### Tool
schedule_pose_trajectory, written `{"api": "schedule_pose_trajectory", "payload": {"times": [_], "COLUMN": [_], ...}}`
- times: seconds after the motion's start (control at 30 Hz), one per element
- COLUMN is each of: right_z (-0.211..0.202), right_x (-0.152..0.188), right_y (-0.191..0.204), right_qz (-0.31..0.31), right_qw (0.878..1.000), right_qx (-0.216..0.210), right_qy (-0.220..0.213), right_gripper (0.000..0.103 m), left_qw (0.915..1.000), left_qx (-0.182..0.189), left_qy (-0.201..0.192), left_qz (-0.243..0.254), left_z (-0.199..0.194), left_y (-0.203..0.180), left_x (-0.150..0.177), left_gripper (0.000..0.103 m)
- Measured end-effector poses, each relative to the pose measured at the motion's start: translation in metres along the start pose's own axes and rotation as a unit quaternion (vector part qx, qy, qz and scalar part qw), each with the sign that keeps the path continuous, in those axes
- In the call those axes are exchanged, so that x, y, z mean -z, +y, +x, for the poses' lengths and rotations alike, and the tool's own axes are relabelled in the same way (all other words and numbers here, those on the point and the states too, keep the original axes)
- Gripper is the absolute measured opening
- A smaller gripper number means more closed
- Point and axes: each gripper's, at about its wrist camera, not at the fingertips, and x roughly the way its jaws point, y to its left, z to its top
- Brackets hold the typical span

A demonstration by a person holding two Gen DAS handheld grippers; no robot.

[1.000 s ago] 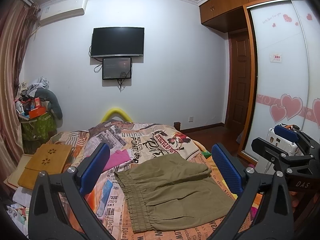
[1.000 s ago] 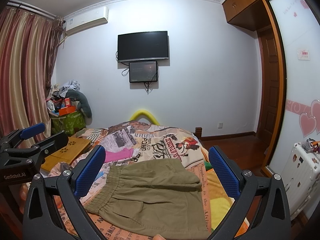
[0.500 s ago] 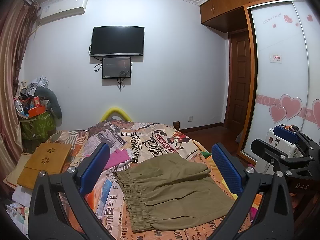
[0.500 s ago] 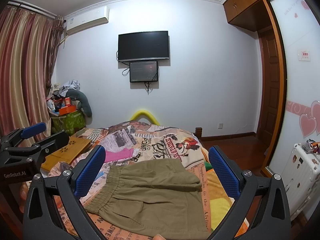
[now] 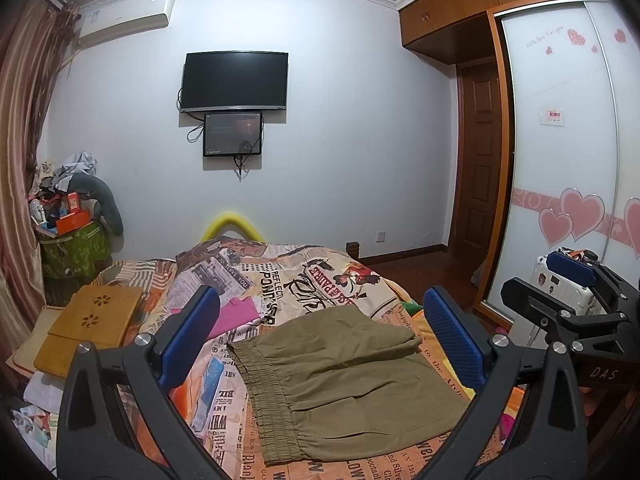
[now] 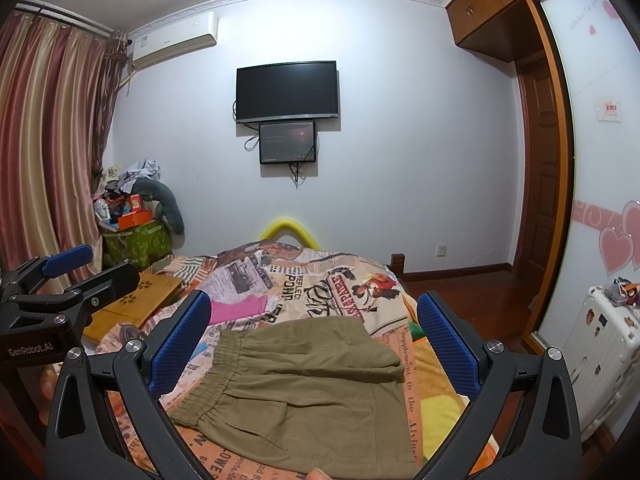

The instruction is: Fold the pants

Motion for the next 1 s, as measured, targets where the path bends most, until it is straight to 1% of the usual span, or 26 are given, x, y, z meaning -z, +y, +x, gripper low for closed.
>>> {"api": "schedule_pose_trajectory", "payload": {"times": [0.47,0.57,0.77,1.0], "right_z": [0.005,0.011,0.027,0.058], "right_x": [0.005,0.008,0.021,0.047], "right_y": [0.002,0.002,-0.010,-0.034], "right_qz": [0.000,0.001,0.007,0.021], "right_qw": [1.000,1.000,0.999,0.995], "right_qx": [-0.001,0.000,0.012,0.034], "right_qy": [0.006,0.013,0.039,0.097], "right_gripper": [0.102,0.102,0.102,0.102], "left_qw": [1.0000,1.0000,0.9991,0.9957], "left_qx": [0.001,-0.001,-0.007,-0.036], "left_qy": [0.003,0.009,0.041,0.086], "left_qz": [-0.001,-0.002,-0.008,-0.006], "left_z": [0.003,0.009,0.036,0.080], "left_y": [0.000,0.001,0.005,0.018], "left_x": [0.001,0.004,0.014,0.035], "left_gripper": [0.103,0.103,0.103,0.103]}}
